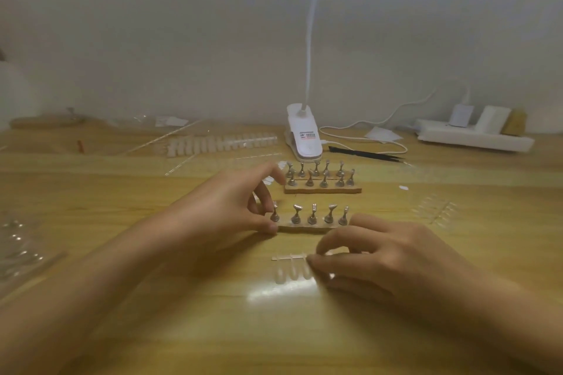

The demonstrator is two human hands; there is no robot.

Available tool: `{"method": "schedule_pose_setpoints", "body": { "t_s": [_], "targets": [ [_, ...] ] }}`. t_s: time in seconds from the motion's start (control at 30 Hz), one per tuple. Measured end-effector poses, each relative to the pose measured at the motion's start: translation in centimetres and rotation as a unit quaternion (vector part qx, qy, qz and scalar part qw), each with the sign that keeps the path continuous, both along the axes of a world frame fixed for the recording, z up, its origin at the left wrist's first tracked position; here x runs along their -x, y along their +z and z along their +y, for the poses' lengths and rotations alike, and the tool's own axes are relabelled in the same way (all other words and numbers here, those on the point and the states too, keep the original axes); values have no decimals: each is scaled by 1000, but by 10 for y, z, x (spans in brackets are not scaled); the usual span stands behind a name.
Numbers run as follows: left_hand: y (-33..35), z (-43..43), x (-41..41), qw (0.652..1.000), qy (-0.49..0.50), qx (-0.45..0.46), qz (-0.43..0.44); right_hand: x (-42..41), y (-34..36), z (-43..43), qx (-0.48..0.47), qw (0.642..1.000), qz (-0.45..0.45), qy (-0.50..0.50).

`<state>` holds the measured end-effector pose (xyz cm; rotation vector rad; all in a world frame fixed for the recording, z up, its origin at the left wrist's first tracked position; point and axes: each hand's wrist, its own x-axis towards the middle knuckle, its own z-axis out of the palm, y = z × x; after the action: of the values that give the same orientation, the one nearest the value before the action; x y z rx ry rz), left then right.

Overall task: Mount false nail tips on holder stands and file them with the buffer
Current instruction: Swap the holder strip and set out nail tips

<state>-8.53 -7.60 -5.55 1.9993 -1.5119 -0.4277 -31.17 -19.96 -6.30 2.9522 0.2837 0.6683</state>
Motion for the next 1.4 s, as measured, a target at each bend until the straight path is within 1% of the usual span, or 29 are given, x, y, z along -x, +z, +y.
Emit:
{"method": "schedule_pose_setpoints", "body": {
  "t_s": [0.07, 0.2, 0.23, 0.33, 0.43, 0.57, 0.63, 0.7, 0.73, 0.77, 0.8, 0.87, 0.9, 0.93, 0.97, 1.03, 1.1, 1.13, 1.2, 1.27, 1.33, 1.4],
  "targets": [
    [1, 3, 0, 1000, -15, -7, 5, 5, 1, -1, -39, 999, 11, 11],
    [0, 3, 10, 997, -43, -8, 57, 11, 6, -5, -132, 990, 41, 13],
    [-1, 3, 13, 997, -50, -4, 54, 13, 6, -6, -128, 991, 44, 23],
    [-3, 4, 22, 997, -75, 12, 33, 22, 6, -8, -43, 997, 29, 59],
    [-5, 4, 27, 995, -93, 27, 23, 28, 2, -8, -39, 997, 7, 73],
    [-6, 4, 28, 994, -101, 35, 7, 32, 7, -3, -45, 997, -56, 16],
    [-6, 5, 27, 993, -110, 29, 1, 34, 11, 5, -89, 995, -18, -36],
    [-5, 5, 27, 993, -115, 19, 7, 36, 10, 14, -91, 992, 37, -85],
    [-3, 5, 29, 994, -106, 28, 15, 37, 7, 16, -95, 988, 63, -109],
    [-2, 5, 30, 994, -86, 57, 18, 37, 6, 16, -121, 980, 93, -126],
    [-1, 6, 31, 993, -56, 107, 8, 36, 5, 15, -159, 971, 121, -135],
    [2, 7, 37, 970, -4, 237, -44, 37, 5, 13, -228, 956, 127, -132],
    [5, 9, 42, 953, -4, 291, -82, 36, 6, 11, -262, 950, 117, -123],
    [7, 10, 50, 940, -22, 319, -122, 35, 7, 10, -292, 944, 110, -110],
    [7, 12, 58, 930, -51, 325, -164, 34, 7, 10, -312, 939, 106, -99],
    [5, 14, 72, 914, -97, 300, -255, 33, 7, 6, -320, 937, 98, -95],
    [0, 15, 81, 892, -123, 267, -344, 35, 12, 1, -297, 942, 94, -129],
    [-1, 16, 84, 886, -136, 244, -369, 36, 15, -1, -275, 943, 104, -152],
    [-2, 17, 86, 895, -150, 188, -375, 37, 18, -3, -235, 943, 133, -194],
    [-2, 18, 89, 910, -136, 140, -365, 37, 18, -5, -221, 939, 150, -218],
    [-4, 18, 90, 918, -121, 112, -359, 36, 18, -4, -235, 935, 145, -223],
    [-6, 19, 92, 923, -112, 104, -353, 36, 18, -3, -269, 931, 126, -213]
  ]
}}
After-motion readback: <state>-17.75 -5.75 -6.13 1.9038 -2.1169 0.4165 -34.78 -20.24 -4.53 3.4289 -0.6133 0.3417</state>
